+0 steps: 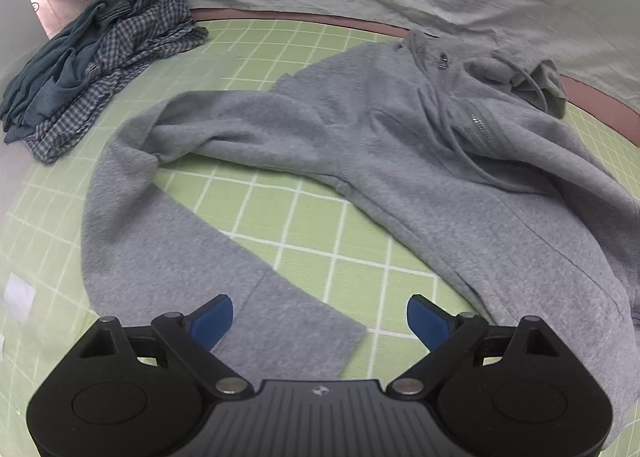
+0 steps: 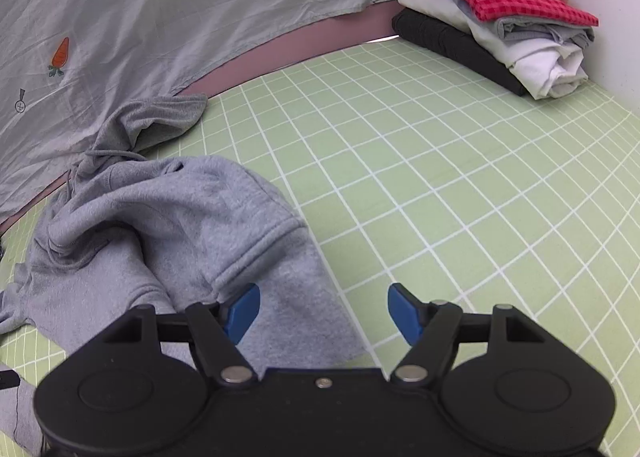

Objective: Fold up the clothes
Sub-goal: 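Release the hoodie with both grippers, leaving it spread on the mat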

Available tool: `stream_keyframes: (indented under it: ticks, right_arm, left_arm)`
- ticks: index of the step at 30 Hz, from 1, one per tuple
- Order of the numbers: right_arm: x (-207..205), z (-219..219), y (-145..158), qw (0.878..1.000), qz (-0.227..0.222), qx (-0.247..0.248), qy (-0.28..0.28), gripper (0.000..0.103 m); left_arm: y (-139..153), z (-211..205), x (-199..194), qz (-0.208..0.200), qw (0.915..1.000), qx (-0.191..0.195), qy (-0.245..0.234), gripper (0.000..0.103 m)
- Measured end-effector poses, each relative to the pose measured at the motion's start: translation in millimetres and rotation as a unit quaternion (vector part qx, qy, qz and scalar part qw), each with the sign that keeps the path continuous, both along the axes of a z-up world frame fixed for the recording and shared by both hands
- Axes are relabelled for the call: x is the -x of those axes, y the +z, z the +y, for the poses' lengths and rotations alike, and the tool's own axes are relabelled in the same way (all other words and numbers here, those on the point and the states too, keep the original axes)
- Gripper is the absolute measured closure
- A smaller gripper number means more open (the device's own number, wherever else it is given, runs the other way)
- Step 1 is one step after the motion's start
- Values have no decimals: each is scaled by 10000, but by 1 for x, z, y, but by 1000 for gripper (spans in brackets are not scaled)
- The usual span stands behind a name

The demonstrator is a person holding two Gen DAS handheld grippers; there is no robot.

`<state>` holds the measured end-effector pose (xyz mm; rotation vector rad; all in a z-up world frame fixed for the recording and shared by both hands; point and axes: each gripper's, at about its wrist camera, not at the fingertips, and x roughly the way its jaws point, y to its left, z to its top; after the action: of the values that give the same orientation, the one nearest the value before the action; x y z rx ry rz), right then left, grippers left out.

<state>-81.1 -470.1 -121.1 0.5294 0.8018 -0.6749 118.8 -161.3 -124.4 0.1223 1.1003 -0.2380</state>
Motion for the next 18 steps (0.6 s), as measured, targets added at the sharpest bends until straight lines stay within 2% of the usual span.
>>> stream_keyframes:
  ticks: [5, 12, 18]
  right_arm:
    - [1, -7, -10, 9999, 35, -143, 27, 31]
    - [-13, -20, -17, 9995, 18, -260, 159, 31]
    - [-18, -20, -22, 9994, 118, -273, 198, 32]
  left_arm:
    - [-3, -26, -1, 89, 9997, 173, -112, 9]
    - [-15, -67, -5, 486, 9958, 615, -480, 9]
    - [-27, -92, -1, 647, 9939, 532, -720, 9]
